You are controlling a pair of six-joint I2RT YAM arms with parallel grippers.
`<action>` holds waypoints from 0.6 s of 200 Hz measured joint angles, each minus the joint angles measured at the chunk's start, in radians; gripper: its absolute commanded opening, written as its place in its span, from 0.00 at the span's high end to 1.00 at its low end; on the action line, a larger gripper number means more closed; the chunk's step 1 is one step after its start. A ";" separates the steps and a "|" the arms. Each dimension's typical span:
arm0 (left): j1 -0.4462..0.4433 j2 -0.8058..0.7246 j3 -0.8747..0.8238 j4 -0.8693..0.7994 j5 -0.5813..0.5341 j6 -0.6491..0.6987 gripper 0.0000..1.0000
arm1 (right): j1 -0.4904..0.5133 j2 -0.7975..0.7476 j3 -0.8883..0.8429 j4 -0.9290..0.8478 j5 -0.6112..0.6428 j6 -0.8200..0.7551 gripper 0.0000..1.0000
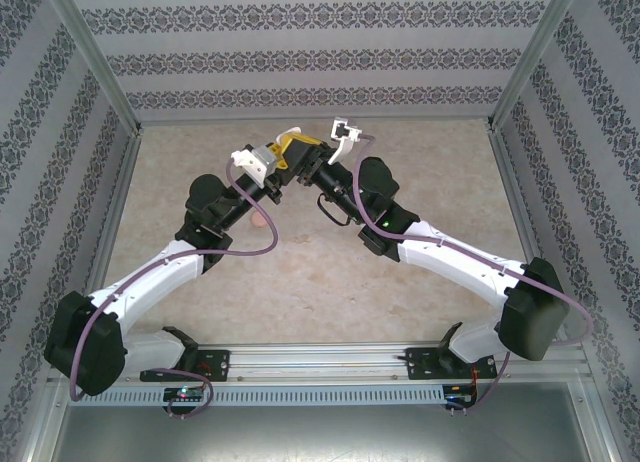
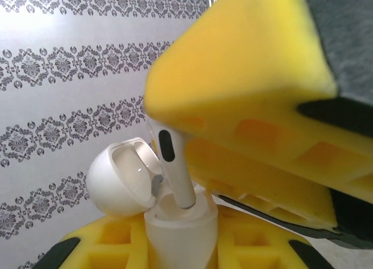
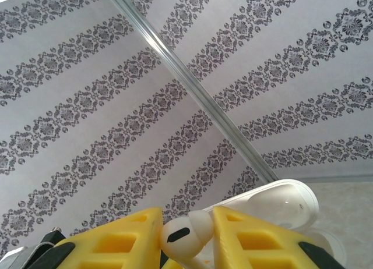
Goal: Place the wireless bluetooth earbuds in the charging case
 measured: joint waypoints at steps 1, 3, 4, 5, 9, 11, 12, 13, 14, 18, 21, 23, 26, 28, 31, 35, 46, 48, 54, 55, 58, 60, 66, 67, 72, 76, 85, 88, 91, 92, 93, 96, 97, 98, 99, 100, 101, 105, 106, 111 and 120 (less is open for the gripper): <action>0.000 0.000 0.000 0.000 0.000 0.000 1.00 | 0.000 0.000 0.000 0.000 0.000 0.000 0.72; 0.000 -0.001 0.000 0.000 0.000 0.000 1.00 | 0.000 0.000 0.000 0.000 -0.002 0.000 0.72; 0.000 -0.001 0.000 0.000 0.000 0.000 1.00 | 0.000 0.000 0.001 0.000 -0.002 0.000 0.72; 0.000 -0.002 0.000 0.000 0.000 0.000 1.00 | 0.000 0.000 0.001 0.000 -0.003 0.000 0.72; 0.000 -0.003 0.000 0.001 0.000 0.000 1.00 | 0.000 0.000 0.003 0.000 -0.006 0.000 0.72; 0.000 -0.003 0.000 0.001 0.000 0.000 1.00 | 0.000 0.000 0.003 0.000 -0.006 0.000 0.72; 0.000 -0.004 0.000 0.001 0.000 0.000 1.00 | 0.000 0.000 0.004 0.000 -0.007 0.000 0.72; 0.000 -0.004 0.000 0.001 0.000 0.000 1.00 | 0.000 0.000 0.004 0.000 -0.008 0.000 0.72; 0.001 -0.004 0.000 0.001 0.000 0.000 1.00 | 0.000 0.000 0.005 -0.001 -0.010 0.000 0.73; 0.001 -0.006 0.000 0.001 0.000 0.000 1.00 | 0.000 0.000 0.006 -0.002 -0.012 0.000 0.72; 0.002 -0.007 0.000 0.002 0.000 0.000 1.00 | 0.000 0.000 0.007 -0.002 -0.014 0.000 0.72; 0.002 -0.008 0.000 0.002 0.000 0.000 1.00 | 0.000 0.000 0.008 -0.003 -0.015 0.000 0.72; 0.002 -0.008 0.000 0.002 0.000 0.000 1.00 | 0.000 0.000 0.009 -0.003 -0.018 0.000 0.73; 0.002 -0.009 0.000 0.002 0.000 0.000 1.00 | 0.000 0.000 0.010 -0.003 -0.019 0.000 0.72; 0.002 -0.010 0.000 0.002 0.000 0.000 1.00 | 0.000 0.000 0.010 -0.004 -0.020 0.000 0.73; 0.003 -0.011 0.000 0.002 0.001 0.000 1.00 | 0.000 0.000 0.011 -0.005 -0.021 0.000 0.72; 0.004 -0.013 0.000 0.002 0.003 0.000 1.00 | 0.000 0.000 0.013 -0.007 -0.026 0.000 0.72; 0.004 -0.013 0.000 0.002 0.003 0.000 1.00 | 0.000 0.000 0.014 -0.007 -0.027 0.000 0.72; 0.004 -0.013 0.000 0.002 0.003 0.000 1.00 | 0.000 0.000 0.014 -0.007 -0.030 0.000 0.72; 0.004 -0.013 0.000 0.002 0.003 0.000 1.00 | 0.000 0.000 0.014 -0.007 -0.031 0.000 0.72; 0.004 -0.014 0.000 0.002 0.003 0.000 1.00 | 0.000 0.000 0.014 -0.007 -0.032 -0.001 0.73; 0.004 -0.014 0.000 0.002 0.003 0.000 1.00 | 0.000 0.000 0.015 -0.008 -0.032 -0.001 0.73; 0.004 -0.015 0.000 0.002 0.003 0.000 1.00 | 0.000 0.000 0.016 -0.010 -0.037 -0.001 0.72; 0.004 -0.015 0.000 0.002 0.003 0.000 1.00 | 0.000 0.000 0.016 -0.010 -0.038 -0.001 0.73; 0.005 -0.015 0.000 0.002 0.003 0.000 1.00 | 0.000 0.000 0.018 -0.012 -0.041 -0.001 0.72; 0.005 -0.015 0.000 0.002 0.003 0.000 1.00 | 0.000 0.001 0.020 -0.014 -0.044 -0.002 0.72; 0.005 -0.016 0.000 0.002 0.000 0.000 1.00 | 0.000 0.003 0.024 -0.019 -0.047 -0.003 0.72; 0.005 -0.017 0.000 0.002 0.000 0.000 1.00 | 0.000 0.004 0.025 -0.020 -0.048 -0.004 0.73; 0.005 -0.017 0.000 0.002 -0.001 0.000 1.00 | 0.000 0.005 0.027 -0.021 -0.049 -0.004 0.73; 0.006 -0.017 0.000 0.002 -0.001 0.000 1.00 | 0.000 0.005 0.027 -0.021 -0.049 -0.004 0.73; 0.006 -0.017 0.000 0.002 -0.001 0.000 1.00 | 0.000 0.005 0.028 -0.022 -0.049 -0.004 0.73; 0.006 -0.017 0.000 0.002 -0.001 0.000 1.00 | 0.000 0.006 0.030 -0.023 -0.050 -0.004 0.72; 0.006 -0.017 0.000 0.002 -0.001 0.000 1.00 | 0.000 0.006 0.031 -0.023 -0.050 -0.004 0.72; 0.006 -0.017 0.000 0.002 -0.002 0.000 1.00 | 0.000 0.007 0.031 -0.023 -0.051 -0.004 0.72; 0.006 -0.017 0.000 0.002 -0.002 0.000 1.00 | 0.000 0.007 0.032 -0.024 -0.051 -0.004 0.72; 0.006 -0.017 0.000 0.002 -0.003 0.000 1.00 | 0.000 0.008 0.033 -0.025 -0.051 -0.004 0.73; 0.006 -0.017 0.000 0.002 -0.003 0.000 1.00 | 0.000 0.008 0.034 -0.026 -0.051 -0.004 0.73; 0.006 -0.018 0.000 0.002 -0.005 0.000 1.00 | 0.000 0.010 0.037 -0.028 -0.052 -0.005 0.72; 0.006 -0.018 0.000 0.002 -0.006 0.000 1.00 | 0.000 0.010 0.037 -0.029 -0.052 -0.004 0.72; 0.006 -0.019 0.000 0.002 -0.008 0.000 1.00 | 0.000 0.011 0.040 -0.032 -0.055 -0.005 0.72; 0.006 -0.019 0.000 0.002 -0.013 0.000 1.00 | 0.000 0.013 0.045 -0.037 -0.055 -0.005 0.72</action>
